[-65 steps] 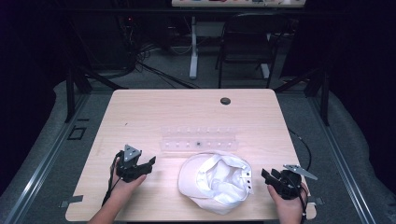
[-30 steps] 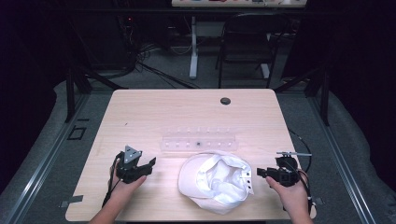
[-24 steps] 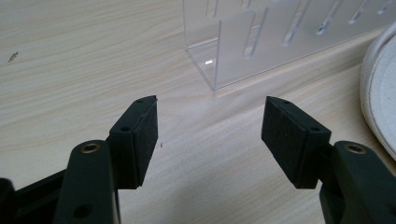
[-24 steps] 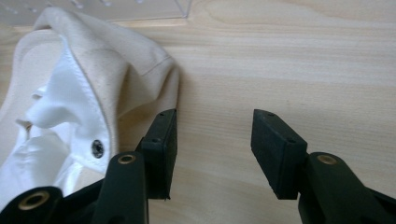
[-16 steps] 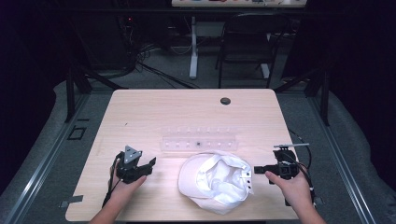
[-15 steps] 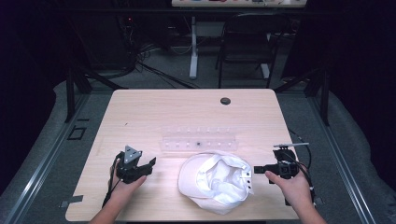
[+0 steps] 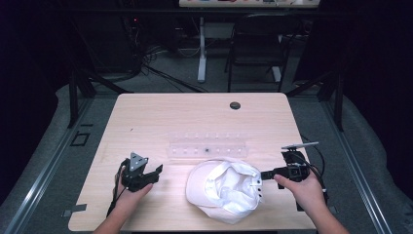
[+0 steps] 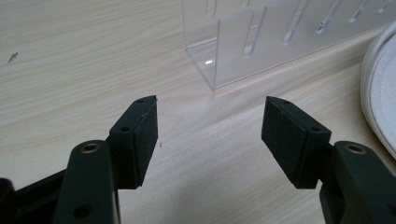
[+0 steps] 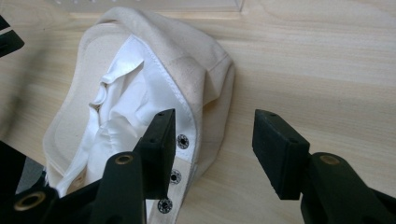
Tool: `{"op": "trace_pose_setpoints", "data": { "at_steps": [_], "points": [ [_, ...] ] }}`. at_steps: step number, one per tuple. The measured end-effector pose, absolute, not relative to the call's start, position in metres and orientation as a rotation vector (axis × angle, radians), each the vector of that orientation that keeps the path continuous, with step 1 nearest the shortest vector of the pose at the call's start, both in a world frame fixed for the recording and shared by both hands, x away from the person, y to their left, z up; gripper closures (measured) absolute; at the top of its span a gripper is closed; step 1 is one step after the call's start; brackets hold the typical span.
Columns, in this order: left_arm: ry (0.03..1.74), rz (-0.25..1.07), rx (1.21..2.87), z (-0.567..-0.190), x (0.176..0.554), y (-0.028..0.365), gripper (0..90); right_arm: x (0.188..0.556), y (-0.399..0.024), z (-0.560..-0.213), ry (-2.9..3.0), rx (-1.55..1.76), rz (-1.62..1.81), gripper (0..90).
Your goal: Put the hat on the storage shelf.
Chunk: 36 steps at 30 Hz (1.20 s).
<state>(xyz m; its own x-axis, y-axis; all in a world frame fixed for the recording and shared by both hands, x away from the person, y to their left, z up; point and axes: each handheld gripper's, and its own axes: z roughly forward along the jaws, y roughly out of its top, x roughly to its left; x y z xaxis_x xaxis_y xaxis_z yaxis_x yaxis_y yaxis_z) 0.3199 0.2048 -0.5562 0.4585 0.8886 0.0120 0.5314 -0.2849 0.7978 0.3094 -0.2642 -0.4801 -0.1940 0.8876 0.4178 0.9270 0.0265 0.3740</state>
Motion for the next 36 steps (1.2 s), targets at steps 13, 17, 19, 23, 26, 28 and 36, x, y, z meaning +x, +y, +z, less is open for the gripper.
{"op": "trace_pose_setpoints", "data": {
  "at_steps": [13, 17, 19, 23, 26, 28, 36],
  "points": [
    [1.186, 0.611, 1.956, -0.556, 0.320, 0.205, 36.7, 0.307, -0.254, -0.484, -2.172, -1.884, -0.821, 47.6],
    [1.191, 0.607, 1.952, -0.556, 0.320, 0.205, 36.7, 0.307, -0.251, -0.488, -2.155, -1.863, -0.802, 47.5],
    [1.191, 0.611, 1.948, -0.556, 0.320, 0.205, 36.7, 0.307, -0.249, -0.490, -2.145, -1.869, -0.804, 47.5],
    [1.186, 0.608, 1.960, -0.556, 0.320, 0.205, 36.7, 0.307, -0.247, -0.492, -2.126, -1.877, -0.801, 47.5],
    [1.193, 0.609, 1.953, -0.557, 0.320, 0.204, 36.7, 0.309, -0.246, -0.497, -2.140, -1.841, -0.774, 47.6],
    [1.188, 0.609, 1.956, -0.557, 0.320, 0.204, 36.7, 0.310, -0.244, -0.500, -2.124, -1.853, -0.759, 47.8],
    [1.192, 0.611, 1.949, -0.557, 0.320, 0.204, 36.6, 0.312, -0.238, -0.506, -2.117, -1.828, -0.739, 48.1]
  ]
}}
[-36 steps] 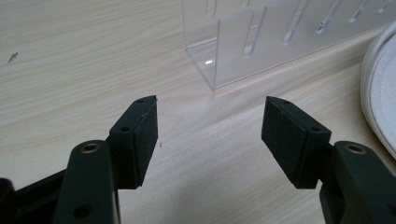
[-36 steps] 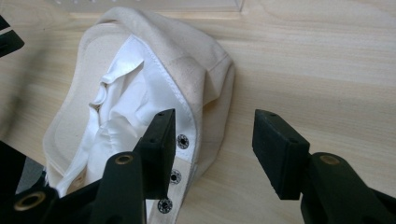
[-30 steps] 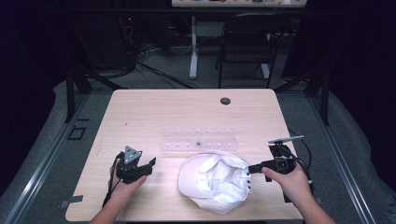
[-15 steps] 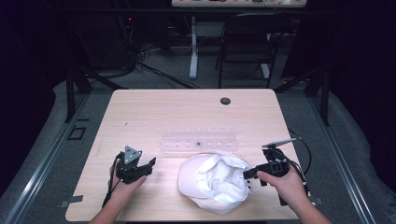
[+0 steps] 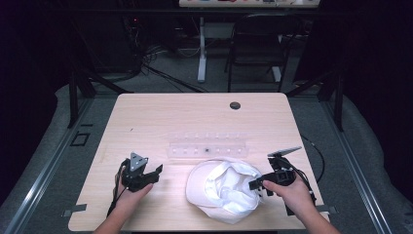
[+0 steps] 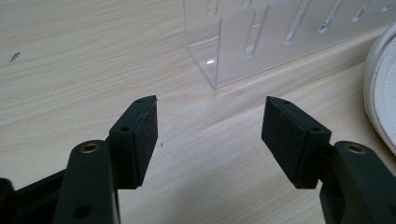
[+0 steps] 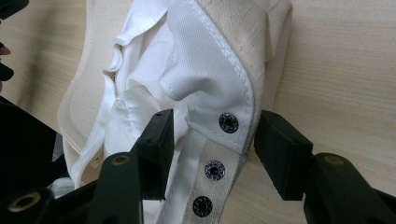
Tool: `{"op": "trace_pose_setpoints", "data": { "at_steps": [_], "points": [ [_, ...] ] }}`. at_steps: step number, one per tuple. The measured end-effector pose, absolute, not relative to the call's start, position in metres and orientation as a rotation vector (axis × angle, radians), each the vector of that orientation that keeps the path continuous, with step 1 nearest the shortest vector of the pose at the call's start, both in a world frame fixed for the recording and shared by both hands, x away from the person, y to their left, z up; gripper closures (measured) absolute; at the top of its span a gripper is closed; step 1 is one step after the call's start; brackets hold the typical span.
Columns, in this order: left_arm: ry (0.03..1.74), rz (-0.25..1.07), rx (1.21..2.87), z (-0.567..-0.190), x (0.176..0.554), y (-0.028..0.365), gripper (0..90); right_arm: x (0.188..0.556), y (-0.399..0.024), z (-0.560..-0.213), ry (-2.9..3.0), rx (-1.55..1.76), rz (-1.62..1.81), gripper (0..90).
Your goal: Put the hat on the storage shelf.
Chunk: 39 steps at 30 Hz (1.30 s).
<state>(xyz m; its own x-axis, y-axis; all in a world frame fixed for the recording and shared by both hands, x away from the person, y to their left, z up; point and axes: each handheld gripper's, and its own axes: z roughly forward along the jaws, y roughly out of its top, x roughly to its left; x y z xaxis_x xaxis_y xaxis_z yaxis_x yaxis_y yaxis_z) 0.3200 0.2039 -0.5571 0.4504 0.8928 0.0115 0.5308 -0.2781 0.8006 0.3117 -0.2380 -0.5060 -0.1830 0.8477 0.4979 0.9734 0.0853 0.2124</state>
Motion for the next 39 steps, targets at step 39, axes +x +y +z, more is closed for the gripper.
{"op": "trace_pose_setpoints", "data": {
  "at_steps": [39],
  "points": [
    [1.195, 0.621, 1.945, -0.556, 0.320, 0.205, 36.6, 0.316, -0.224, -0.487, -2.121, -1.794, -0.698, 79.4]
  ]
}}
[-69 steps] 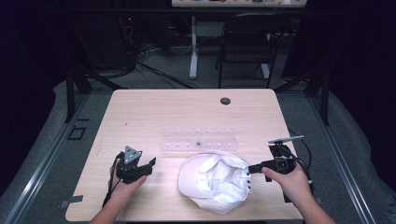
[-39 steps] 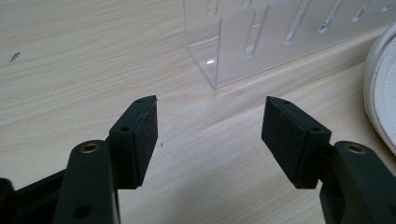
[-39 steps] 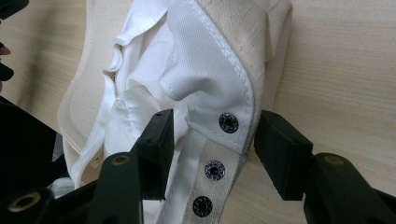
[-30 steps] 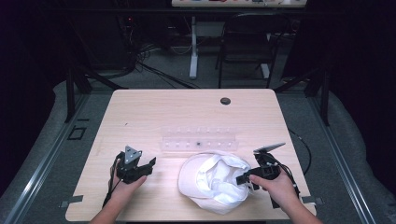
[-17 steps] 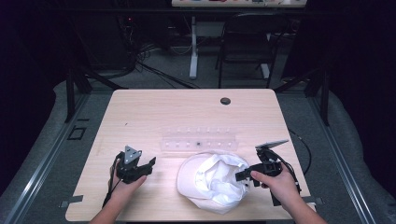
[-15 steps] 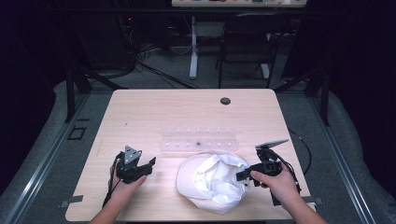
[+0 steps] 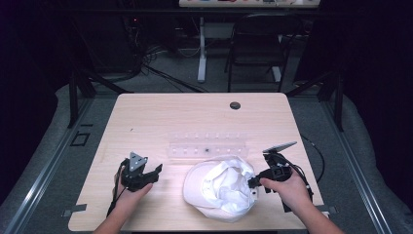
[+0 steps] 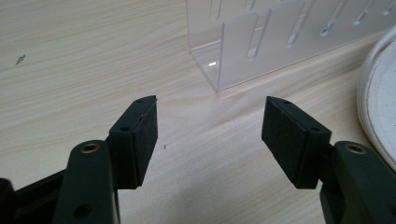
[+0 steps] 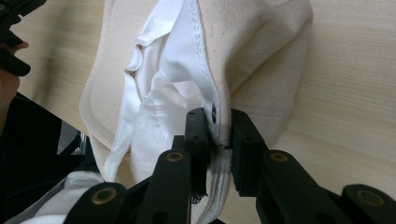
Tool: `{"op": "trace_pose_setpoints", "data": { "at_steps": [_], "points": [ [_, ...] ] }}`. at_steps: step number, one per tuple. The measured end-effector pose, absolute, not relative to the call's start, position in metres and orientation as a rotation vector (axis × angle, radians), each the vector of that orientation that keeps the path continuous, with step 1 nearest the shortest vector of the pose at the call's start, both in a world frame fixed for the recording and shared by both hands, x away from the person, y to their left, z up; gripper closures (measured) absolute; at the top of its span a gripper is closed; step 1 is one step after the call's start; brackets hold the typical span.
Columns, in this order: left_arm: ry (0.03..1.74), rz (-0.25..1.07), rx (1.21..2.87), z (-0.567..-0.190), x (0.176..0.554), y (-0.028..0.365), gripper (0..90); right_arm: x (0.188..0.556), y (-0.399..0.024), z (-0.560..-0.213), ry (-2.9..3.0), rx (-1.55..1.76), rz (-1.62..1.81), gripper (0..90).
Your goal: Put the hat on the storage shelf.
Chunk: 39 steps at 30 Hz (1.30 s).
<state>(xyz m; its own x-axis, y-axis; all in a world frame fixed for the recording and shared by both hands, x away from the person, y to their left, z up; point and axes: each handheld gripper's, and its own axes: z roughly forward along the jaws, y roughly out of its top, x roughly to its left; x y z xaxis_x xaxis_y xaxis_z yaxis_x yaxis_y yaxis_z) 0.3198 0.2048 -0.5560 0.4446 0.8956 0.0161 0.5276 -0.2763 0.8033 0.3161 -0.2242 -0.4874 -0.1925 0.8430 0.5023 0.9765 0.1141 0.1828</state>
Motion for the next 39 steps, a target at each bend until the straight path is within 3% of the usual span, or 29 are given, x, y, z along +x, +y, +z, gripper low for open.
{"op": "trace_pose_setpoints", "data": {
  "at_steps": [19, 39],
  "points": [
    [1.187, 0.621, 1.953, -0.556, 0.320, 0.205, 36.6, 0.327, -0.226, -0.473, -2.138, -1.852, -0.697, 82.1],
    [1.185, 0.620, 1.963, -0.558, 0.320, 0.203, 36.6, 0.334, -0.212, -0.430, -2.225, -1.872, -0.589, 82.4]
  ]
}}
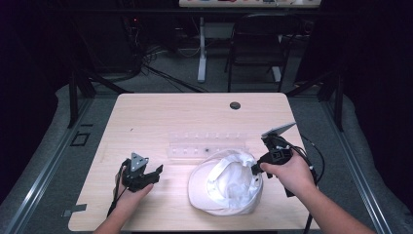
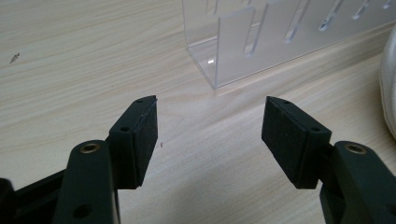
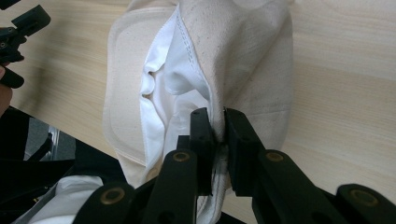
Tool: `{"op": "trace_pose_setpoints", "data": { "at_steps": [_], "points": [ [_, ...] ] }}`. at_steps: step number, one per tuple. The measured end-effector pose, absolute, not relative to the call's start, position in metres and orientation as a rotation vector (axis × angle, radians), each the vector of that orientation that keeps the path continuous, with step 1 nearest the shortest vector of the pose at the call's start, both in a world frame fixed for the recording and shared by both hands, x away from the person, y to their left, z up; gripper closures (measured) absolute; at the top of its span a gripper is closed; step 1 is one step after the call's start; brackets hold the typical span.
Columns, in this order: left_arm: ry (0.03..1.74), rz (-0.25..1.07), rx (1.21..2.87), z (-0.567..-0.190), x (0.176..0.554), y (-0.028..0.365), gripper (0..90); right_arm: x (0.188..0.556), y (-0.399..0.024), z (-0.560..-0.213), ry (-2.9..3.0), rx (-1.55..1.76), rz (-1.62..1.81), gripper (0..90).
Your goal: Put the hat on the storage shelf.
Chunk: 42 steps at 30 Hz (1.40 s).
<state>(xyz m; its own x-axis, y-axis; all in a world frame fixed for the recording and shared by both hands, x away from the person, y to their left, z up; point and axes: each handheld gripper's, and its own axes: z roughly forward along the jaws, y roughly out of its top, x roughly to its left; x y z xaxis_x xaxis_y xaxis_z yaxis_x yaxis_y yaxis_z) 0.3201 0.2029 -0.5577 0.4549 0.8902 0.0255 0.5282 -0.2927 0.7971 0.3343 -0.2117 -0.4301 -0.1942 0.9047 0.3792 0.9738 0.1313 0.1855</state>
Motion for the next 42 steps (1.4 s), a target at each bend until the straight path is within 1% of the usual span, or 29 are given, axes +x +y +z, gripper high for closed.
{"op": "trace_pose_setpoints", "data": {
  "at_steps": [19, 28, 42],
  "points": [
    [1.179, 0.615, 1.966, -0.558, 0.320, 0.201, 36.6, 0.341, -0.211, -0.394, -2.200, -1.897, -0.555, 82.5],
    [1.180, 0.610, 1.971, -0.558, 0.320, 0.202, 36.6, 0.341, -0.212, -0.385, -2.180, -1.886, -0.544, 82.5],
    [1.176, 0.616, 1.968, -0.558, 0.320, 0.201, 36.6, 0.342, -0.217, -0.374, -2.073, -1.835, -0.642, 82.5]
  ]
}}
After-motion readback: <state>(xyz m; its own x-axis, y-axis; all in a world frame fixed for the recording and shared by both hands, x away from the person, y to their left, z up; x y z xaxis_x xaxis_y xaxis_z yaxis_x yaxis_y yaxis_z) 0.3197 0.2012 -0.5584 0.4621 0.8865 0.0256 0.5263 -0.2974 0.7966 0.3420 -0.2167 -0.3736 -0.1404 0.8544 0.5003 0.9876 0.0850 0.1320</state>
